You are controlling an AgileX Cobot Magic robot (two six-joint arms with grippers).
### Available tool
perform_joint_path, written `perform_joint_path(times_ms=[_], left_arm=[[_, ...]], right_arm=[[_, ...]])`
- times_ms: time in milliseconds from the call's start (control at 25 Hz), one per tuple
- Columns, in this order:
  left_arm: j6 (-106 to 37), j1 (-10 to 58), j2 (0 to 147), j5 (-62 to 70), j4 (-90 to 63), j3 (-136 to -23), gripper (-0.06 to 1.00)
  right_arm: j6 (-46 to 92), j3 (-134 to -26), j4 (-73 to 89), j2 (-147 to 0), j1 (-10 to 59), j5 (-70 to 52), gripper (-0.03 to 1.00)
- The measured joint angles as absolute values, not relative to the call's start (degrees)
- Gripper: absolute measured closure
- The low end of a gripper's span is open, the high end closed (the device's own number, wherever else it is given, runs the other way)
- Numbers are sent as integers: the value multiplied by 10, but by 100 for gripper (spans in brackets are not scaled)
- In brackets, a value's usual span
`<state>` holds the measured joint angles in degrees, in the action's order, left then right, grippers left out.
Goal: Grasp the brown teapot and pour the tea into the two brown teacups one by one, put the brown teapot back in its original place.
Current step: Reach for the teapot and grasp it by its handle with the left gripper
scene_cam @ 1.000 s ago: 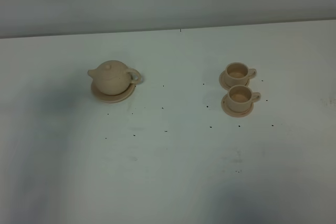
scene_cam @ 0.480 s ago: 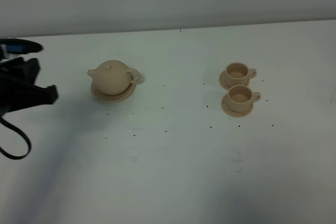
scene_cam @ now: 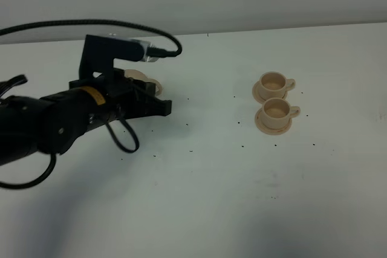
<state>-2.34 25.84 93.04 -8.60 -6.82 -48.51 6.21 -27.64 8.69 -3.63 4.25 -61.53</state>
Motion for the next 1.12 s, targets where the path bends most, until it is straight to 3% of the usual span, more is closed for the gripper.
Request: perform_joint_path(times_ms=[560, 1120], left_arm=[[32, 259, 1046, 325, -72, -787, 71], [56, 228, 1193, 399, -63, -963, 71]], right_arm=[[60, -276, 87, -36, 43, -615, 62], [60, -276, 87, -36, 43, -615, 62]])
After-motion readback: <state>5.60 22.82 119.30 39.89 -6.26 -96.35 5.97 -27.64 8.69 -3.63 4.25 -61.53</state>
